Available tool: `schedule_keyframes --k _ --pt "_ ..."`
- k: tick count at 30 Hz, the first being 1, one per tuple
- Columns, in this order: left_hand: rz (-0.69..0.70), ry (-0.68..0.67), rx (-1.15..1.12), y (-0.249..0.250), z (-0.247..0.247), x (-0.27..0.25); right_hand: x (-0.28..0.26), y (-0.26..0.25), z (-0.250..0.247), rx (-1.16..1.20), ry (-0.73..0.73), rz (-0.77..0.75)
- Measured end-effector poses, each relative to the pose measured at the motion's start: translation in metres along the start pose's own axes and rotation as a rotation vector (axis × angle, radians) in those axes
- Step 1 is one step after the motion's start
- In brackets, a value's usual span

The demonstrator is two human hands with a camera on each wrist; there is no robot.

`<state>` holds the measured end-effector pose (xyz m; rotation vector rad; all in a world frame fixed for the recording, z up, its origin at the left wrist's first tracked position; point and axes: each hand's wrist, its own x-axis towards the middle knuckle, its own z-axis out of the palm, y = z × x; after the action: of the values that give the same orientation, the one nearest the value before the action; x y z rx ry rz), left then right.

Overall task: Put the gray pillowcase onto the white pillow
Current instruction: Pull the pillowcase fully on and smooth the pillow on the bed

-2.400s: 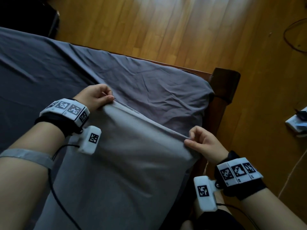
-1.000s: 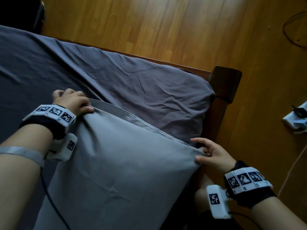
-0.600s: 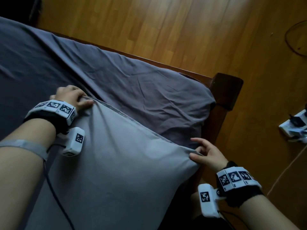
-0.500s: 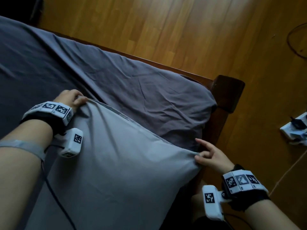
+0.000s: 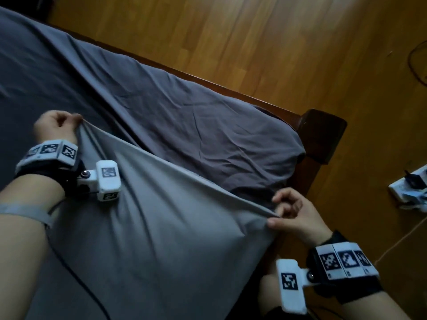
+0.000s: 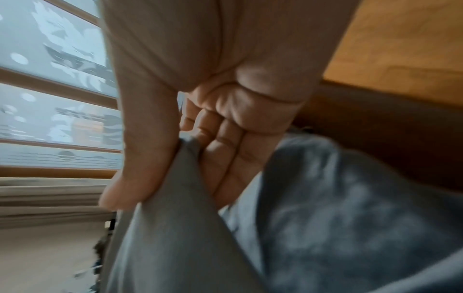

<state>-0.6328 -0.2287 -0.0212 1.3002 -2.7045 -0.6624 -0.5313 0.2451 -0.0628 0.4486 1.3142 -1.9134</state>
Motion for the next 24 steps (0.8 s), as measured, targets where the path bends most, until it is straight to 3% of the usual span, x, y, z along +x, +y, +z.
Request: schedule_keyframes --k 3,6,9,12,16,18,20,22,24 --pt "-0.110 0.090 -0.161 -0.047 -0.006 0.061 0.014 -0.022 0.019 0.007 -0.059 -0.087" --pt "-0.148 0.123 -0.152 -0.017 -0.028 0.049 0.033 -0.034 0.024 -0.009 0.021 -0.090" --pt "0.012 0.095 -0.126 0.021 -0.026 0.016 0.050 -0.027 0.017 -0.177 0.207 0.023" --pt "0.175 0.048 -0.221 0.042 -0.023 -0.001 0.055 -0.024 0.018 -0.499 0.329 0.084" --pt "0.370 -0.240 -0.223 0.054 -0.020 -0.048 0.045 -0.042 0.048 -0.987 0.427 -0.061" --pt "0.329 -0.339 0.023 0.039 -0.013 -0.069 0.038 -0.050 0.077 -1.058 0.296 -0.272" --pt "0.184 -0.461 0.379 0.020 -0.009 -0.083 0.035 -0.045 0.106 -1.099 -0.004 -0.421" --pt "0.067 -0.508 0.499 0.003 -0.010 -0.085 0.039 -0.025 0.119 -1.209 -0.252 -0.367" --pt "-0.031 -0.504 0.443 -0.005 -0.018 -0.080 0.047 -0.004 0.110 -1.376 -0.266 -0.214"
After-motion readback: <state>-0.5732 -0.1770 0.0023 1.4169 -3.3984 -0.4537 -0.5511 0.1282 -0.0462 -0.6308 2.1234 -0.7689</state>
